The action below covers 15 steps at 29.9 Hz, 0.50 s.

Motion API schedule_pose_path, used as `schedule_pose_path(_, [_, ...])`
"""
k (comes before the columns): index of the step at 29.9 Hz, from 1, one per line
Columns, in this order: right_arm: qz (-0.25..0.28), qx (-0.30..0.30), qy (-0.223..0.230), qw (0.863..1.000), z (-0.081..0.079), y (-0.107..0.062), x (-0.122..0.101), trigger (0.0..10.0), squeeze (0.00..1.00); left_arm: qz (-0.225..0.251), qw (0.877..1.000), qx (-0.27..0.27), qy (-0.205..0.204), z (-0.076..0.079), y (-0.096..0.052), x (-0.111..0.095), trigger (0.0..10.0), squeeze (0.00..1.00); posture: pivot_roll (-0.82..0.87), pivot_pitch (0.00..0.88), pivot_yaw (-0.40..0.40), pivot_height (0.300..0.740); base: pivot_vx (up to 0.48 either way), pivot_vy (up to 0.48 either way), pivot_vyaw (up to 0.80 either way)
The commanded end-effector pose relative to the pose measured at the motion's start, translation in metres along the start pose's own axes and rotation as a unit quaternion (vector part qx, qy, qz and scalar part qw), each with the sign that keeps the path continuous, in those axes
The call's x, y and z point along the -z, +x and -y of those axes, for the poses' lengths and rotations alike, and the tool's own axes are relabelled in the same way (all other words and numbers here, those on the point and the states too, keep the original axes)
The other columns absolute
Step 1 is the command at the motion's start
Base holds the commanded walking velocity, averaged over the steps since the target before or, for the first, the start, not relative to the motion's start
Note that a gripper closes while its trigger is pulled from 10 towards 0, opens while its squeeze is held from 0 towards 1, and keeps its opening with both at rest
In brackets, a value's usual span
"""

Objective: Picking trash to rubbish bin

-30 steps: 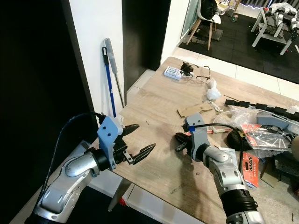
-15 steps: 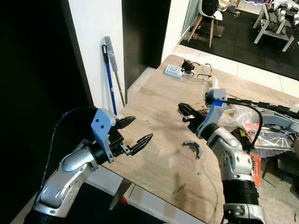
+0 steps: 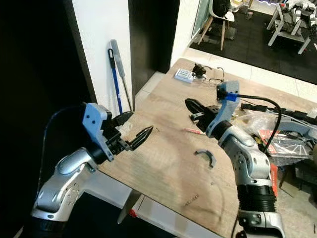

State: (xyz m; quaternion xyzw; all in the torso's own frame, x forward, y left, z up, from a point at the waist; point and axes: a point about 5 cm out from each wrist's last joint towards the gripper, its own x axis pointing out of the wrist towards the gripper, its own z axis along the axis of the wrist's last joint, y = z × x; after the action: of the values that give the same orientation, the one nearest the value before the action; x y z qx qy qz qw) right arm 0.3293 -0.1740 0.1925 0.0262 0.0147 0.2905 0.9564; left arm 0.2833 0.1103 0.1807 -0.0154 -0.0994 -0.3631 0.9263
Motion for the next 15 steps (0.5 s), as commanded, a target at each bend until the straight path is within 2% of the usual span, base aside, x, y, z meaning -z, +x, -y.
schedule_pose_path(1, [-0.122, 0.025, -0.061, 0.99, 0.007, -0.009, 0.035, 10.0, 0.19, -0.022, 1.0, 0.012, -0.009, 0.006, -0.002, 0.009, 10.0, 0.0, -0.02, 0.066, -0.059, 0.74, 0.0, 0.0, 0.0])
schedule_pose_path(2, [-0.169, 0.038, -0.084, 0.981, 0.01, -0.015, 0.048, 10.0, 1.0, -0.024, 1.0, 0.016, -0.008, 0.006, -0.002, 0.01, 10.0, 0.0, -0.02, 0.067, -0.06, 0.74, 0.0, 0.0, 0.0])
schedule_pose_path(4, [-0.2, 0.047, -0.075, 0.976, 0.01, -0.023, 0.055, 10.0, 1.0, -0.026, 0.999, 0.021, -0.008, 0.007, -0.003, 0.009, 10.0, 0.0, -0.02, 0.069, -0.056, 0.74, 0.0, 0.0, 0.0])
schedule_pose_path(12, [-0.228, 0.068, -0.063, 0.969, 0.01, -0.039, 0.043, 10.0, 1.0, -0.031, 0.996, 0.087, -0.011, 0.019, -0.002, 0.005, 10.0, 0.0, -0.02, 0.069, -0.047, 0.74, 0.0, 0.0, 0.0])
schedule_pose_path(15, [-0.232, 0.048, -0.067, 0.969, -0.001, -0.044, 0.035, 10.0, 1.0, -0.036, 0.994, 0.106, 0.003, 0.023, -0.002, 0.004, 10.0, 0.0, -0.02, 0.074, -0.04, 0.74, 0.0, 0.0, 0.0])
